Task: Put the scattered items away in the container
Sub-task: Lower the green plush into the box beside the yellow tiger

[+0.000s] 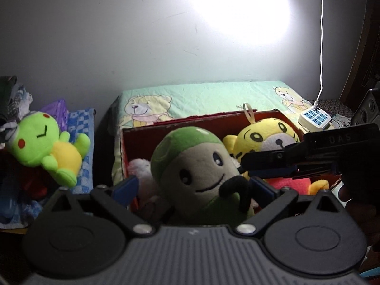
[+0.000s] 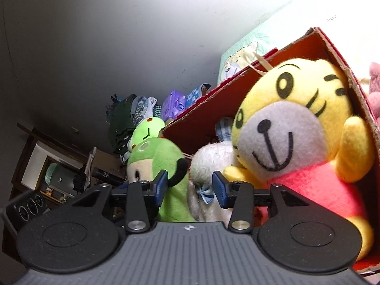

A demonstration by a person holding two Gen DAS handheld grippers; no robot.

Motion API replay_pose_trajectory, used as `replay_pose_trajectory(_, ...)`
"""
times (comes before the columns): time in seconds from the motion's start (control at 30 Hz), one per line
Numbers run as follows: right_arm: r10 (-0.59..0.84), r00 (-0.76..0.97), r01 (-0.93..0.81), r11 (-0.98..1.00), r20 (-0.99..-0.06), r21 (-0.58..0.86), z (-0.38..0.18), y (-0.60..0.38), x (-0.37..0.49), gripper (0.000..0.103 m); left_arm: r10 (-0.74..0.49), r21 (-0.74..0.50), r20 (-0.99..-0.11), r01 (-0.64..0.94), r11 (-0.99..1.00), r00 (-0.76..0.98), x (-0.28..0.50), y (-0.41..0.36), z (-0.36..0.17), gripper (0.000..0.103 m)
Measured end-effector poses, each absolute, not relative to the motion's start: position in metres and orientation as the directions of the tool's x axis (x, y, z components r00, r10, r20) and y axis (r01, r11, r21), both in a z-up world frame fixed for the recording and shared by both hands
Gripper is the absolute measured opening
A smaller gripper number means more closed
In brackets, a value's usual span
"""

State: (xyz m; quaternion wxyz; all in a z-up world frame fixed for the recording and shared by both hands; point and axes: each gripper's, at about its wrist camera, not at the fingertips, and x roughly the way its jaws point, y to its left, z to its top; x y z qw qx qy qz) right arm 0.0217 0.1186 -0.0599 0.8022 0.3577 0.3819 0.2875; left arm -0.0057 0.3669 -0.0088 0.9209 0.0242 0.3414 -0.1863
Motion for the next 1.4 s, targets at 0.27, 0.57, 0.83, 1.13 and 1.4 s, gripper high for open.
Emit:
replay_pose_trajectory(0.27,0.706,0.539,-0.247,0.654,-0.459,0.715,-0.052,0.132,0.025,0.045,-0.434,-0.147,-0.621,0.447,0.882,0.652,-0.007,0.355,-0.007,0.099)
replay_pose_trajectory(0.57,0.727,0.485,-0.227,0.641,-0.486,0.733,-0.060,0.127,0.030,0.042,-0.395,-0.108,-0.659,0.440,0.892,0.640,0.005,0.355,-0.023,0.099)
replay_pose_trajectory(0.83,0.748,0.455,-0.211,0.618,-0.484,0.757,-0.067,0.138,0.032,0.041,-0.372,-0.099,-0.687,0.426,0.899,0.624,0.010,0.369,-0.030,0.100)
replay_pose_trajectory(1.13,0.700,0.505,-0.211,0.667,-0.504,0.715,-0.061,0.129,0.028,0.041,-0.340,-0.086,-0.717,0.407,0.909,0.608,0.016,0.350,-0.037,0.099)
replay_pose_trajectory(1.4,0.649,0.558,-0.246,0.725,-0.518,0.643,-0.047,0.131,0.020,0.042,-0.248,-0.014,-0.757,0.365,0.931,0.604,0.016,0.335,-0.042,0.100)
